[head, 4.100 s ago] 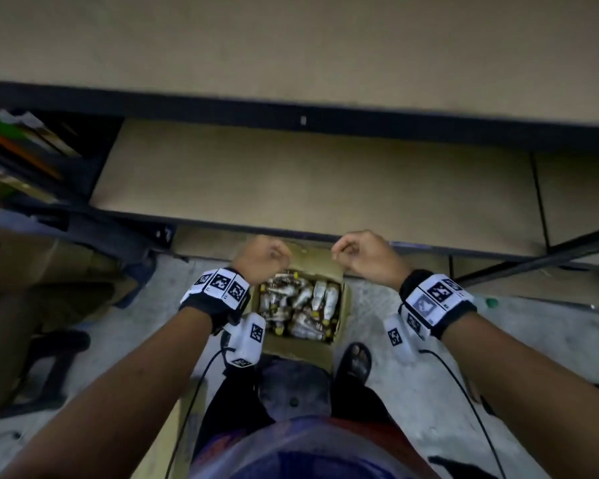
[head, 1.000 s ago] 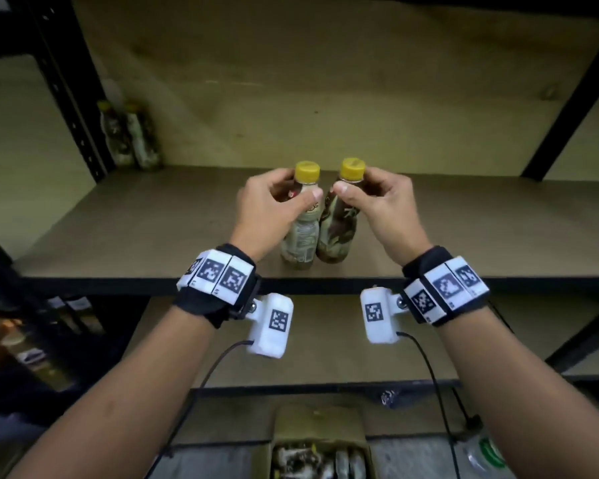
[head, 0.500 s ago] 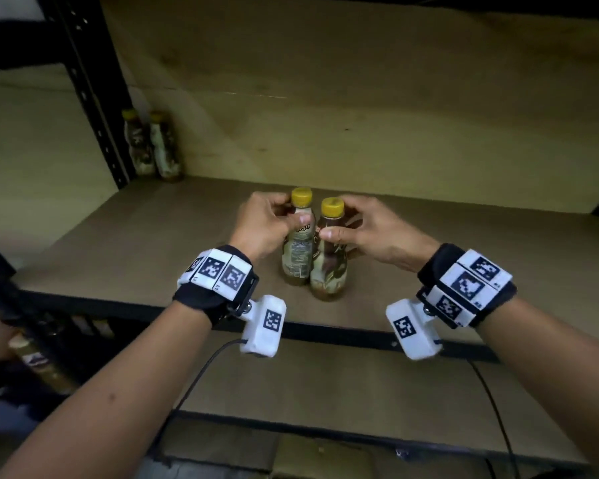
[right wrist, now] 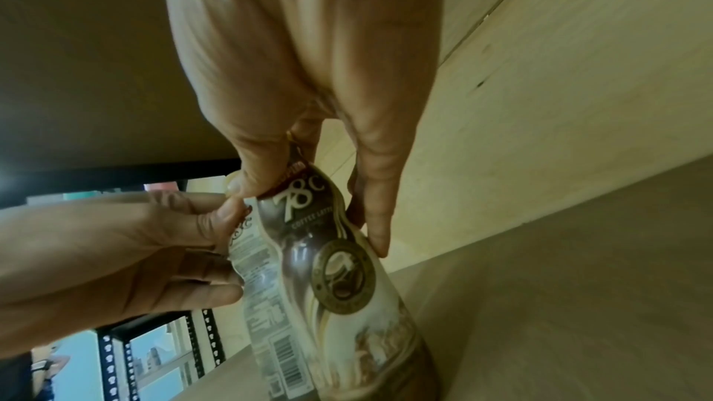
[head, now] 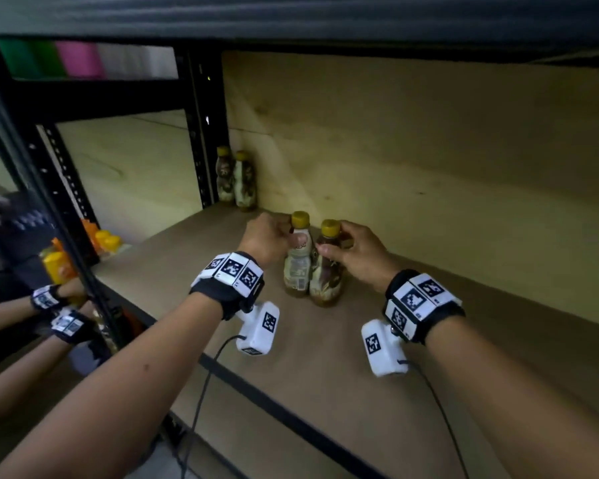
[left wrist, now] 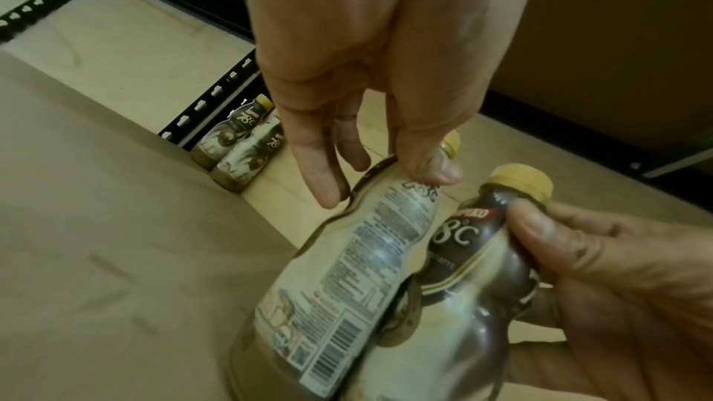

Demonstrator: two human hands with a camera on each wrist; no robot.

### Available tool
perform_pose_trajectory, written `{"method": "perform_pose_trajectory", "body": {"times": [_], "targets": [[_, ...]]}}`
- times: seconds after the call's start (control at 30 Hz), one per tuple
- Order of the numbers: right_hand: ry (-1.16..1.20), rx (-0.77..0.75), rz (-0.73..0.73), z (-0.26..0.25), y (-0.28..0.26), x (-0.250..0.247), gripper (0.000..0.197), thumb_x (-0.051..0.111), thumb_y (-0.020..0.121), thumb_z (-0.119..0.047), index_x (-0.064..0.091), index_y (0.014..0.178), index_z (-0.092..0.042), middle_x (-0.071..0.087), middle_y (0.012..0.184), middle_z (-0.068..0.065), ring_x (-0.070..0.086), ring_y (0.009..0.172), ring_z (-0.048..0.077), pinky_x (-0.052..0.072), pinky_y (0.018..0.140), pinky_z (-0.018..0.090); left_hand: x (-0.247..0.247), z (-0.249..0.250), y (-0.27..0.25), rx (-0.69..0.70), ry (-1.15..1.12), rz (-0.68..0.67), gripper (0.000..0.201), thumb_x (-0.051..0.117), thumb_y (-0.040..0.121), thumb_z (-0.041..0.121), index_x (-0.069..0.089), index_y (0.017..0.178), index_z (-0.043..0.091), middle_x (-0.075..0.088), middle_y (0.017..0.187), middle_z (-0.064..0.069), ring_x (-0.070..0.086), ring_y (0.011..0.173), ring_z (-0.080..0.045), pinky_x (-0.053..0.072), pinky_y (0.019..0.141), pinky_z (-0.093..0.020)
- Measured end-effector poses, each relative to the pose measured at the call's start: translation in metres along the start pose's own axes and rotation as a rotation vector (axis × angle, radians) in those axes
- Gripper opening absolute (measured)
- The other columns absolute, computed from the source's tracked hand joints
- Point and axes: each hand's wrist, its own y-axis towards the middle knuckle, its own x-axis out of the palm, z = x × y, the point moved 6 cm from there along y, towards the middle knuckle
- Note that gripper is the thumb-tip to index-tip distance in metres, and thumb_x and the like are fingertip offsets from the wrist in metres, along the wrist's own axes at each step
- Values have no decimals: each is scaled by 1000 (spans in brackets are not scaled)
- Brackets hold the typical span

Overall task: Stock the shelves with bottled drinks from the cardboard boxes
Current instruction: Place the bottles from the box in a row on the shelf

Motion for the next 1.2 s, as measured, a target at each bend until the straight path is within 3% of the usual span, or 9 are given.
{"method": "perform_pose_trajectory", "body": {"times": [0.1,0.27,0.47,0.57,0.67,0.8,0.93,1.07,1.2], "targets": [[-23,26,39,4,33,11,30,74,83,-30,66,110,-23,70,104,1,65,97,19,52,90,36,-5,-13,34,-24,28,-18,30,75,80,32,69,105,17,70,87,-5,67,83,-21,47,69,-23],[-33,89,147,-5,93,39,34,73,85,-29,64,116,-18,68,109,4,62,98,21,49,91,33,-25,-35,93,-49,61,5,49,75,78,37,63,122,19,71,102,-10,69,90,-28,56,85,-39],[-55,104,270,-17,149,80,35,72,86,-23,64,118,-12,68,112,6,61,100,22,44,84,24,-51,-57,160,4,239,42,22,61,86,34,67,100,18,67,95,-10,63,92,-31,39,68,-27],[-45,100,307,-20,169,89,32,72,86,-20,65,115,-10,68,111,7,62,99,21,42,82,20,-59,-63,192,27,275,5,23,54,91,28,66,93,9,66,103,-15,62,97,-34,44,75,-32],[-61,109,330,-22,180,93,29,72,87,-22,65,112,-11,68,108,5,60,94,17,41,80,19,-68,-67,213,64,289,15,27,52,92,26,66,108,9,64,115,-14,58,109,-34,44,91,-37],[-64,150,364,-22,193,96,28,71,88,-21,65,113,-10,65,102,3,58,92,18,43,81,24,-72,-70,229,82,241,18,26,56,92,23,65,111,7,64,115,-16,60,107,-35,45,85,-36],[-46,191,445,-26,208,102,23,71,86,-19,66,106,-8,70,104,8,62,93,20,49,83,28,-72,-77,243,115,207,-11,22,60,87,28,67,106,20,63,119,-4,59,108,-31,39,86,-27],[-48,231,474,-31,218,106,23,69,88,-16,64,109,-7,66,104,6,60,97,20,39,78,19,-66,-86,249,131,148,-9,5,63,80,30,59,83,29,67,106,-5,61,105,-32,44,89,-31],[-96,236,494,-33,225,107,28,68,89,-17,64,114,-7,67,114,7,60,107,23,35,76,15,-64,-90,248,156,98,2,21,62,85,28,68,103,18,67,109,-10,60,106,-34,47,89,-37]]}}
